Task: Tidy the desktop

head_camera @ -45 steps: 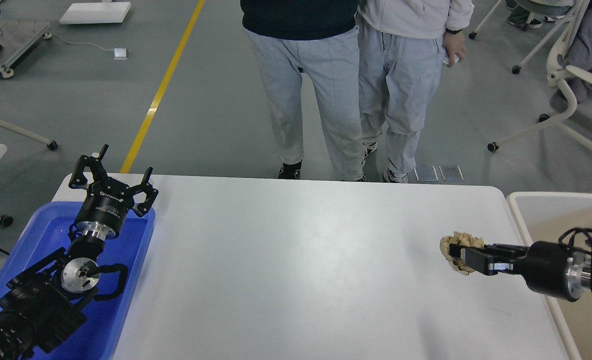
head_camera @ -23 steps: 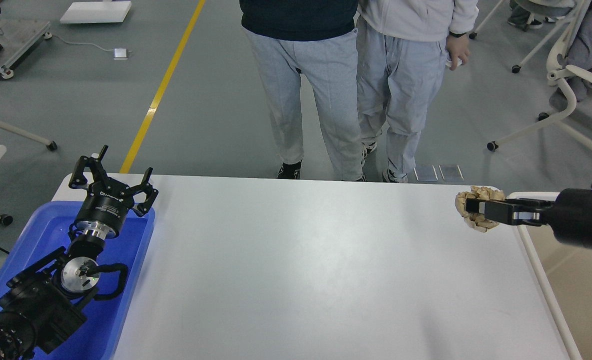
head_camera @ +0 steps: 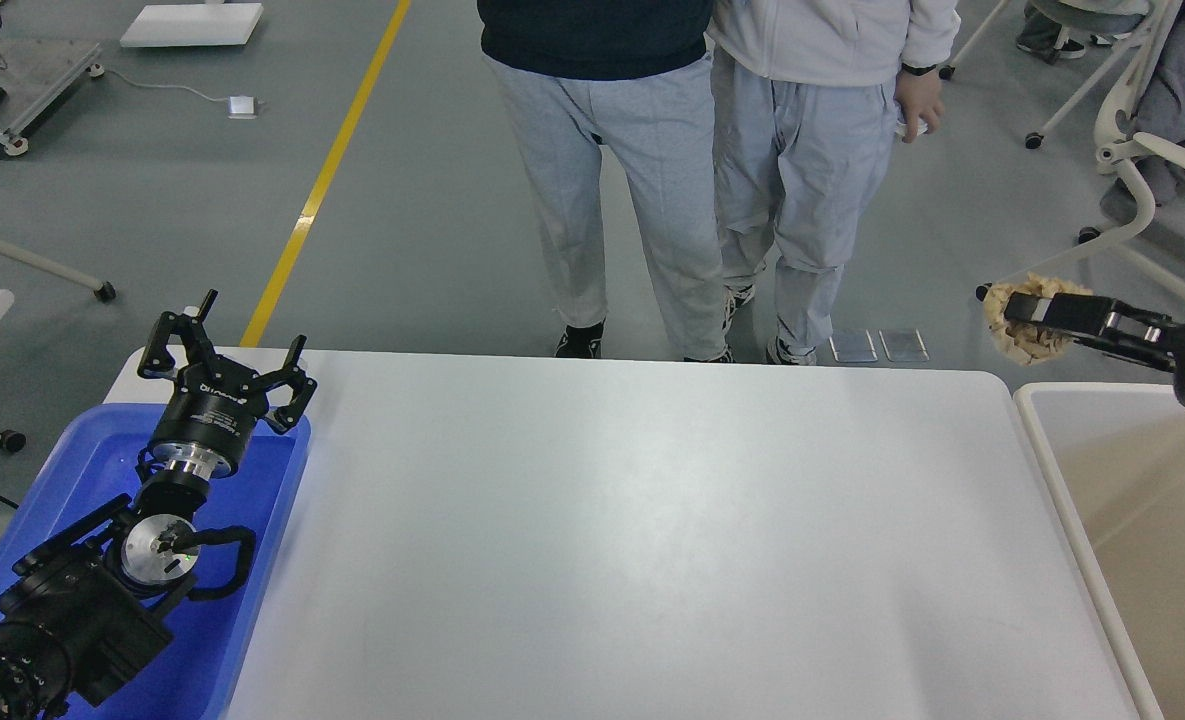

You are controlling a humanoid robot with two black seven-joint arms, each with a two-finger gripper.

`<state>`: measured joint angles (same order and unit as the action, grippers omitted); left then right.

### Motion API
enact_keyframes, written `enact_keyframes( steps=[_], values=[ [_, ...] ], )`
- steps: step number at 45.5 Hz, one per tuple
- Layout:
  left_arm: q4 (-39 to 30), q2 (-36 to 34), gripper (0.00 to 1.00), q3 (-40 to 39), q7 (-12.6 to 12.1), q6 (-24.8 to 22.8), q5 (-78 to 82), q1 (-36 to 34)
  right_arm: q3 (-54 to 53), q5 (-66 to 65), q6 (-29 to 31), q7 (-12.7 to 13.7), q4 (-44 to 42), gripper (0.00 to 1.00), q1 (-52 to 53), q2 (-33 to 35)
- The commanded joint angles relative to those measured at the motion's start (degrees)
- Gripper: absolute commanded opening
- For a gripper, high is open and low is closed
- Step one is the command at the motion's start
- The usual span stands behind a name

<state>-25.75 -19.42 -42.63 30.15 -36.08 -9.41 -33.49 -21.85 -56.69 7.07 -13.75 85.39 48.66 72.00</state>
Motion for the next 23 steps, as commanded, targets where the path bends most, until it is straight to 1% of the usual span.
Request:
enact_keyframes(
  steps=[1, 8, 14, 23],
  values=[
    [0.0, 0.0, 1.0, 0.0, 0.0, 0.0, 0.0, 0.0, 0.2, 14.6, -8.9, -0.4, -8.8, 0.0, -6.3, -2.3],
    [0.0, 0.0, 1.0, 0.0, 0.0, 0.0, 0.0, 0.0, 0.1, 24.9, -13.7, -0.3, -19.5, 0.0, -10.2, -8.4],
    [0.0, 0.0, 1.0, 0.0, 0.0, 0.0, 0.0, 0.0, 0.4, 34.4, -13.5, -0.1, -29.7, 0.0, -11.6, -12.2],
    [0.0, 0.0, 1.0, 0.0, 0.0, 0.0, 0.0, 0.0, 0.2, 40.9, -12.9, -0.1, -37.3, 0.0, -14.9, -16.5]
  ],
)
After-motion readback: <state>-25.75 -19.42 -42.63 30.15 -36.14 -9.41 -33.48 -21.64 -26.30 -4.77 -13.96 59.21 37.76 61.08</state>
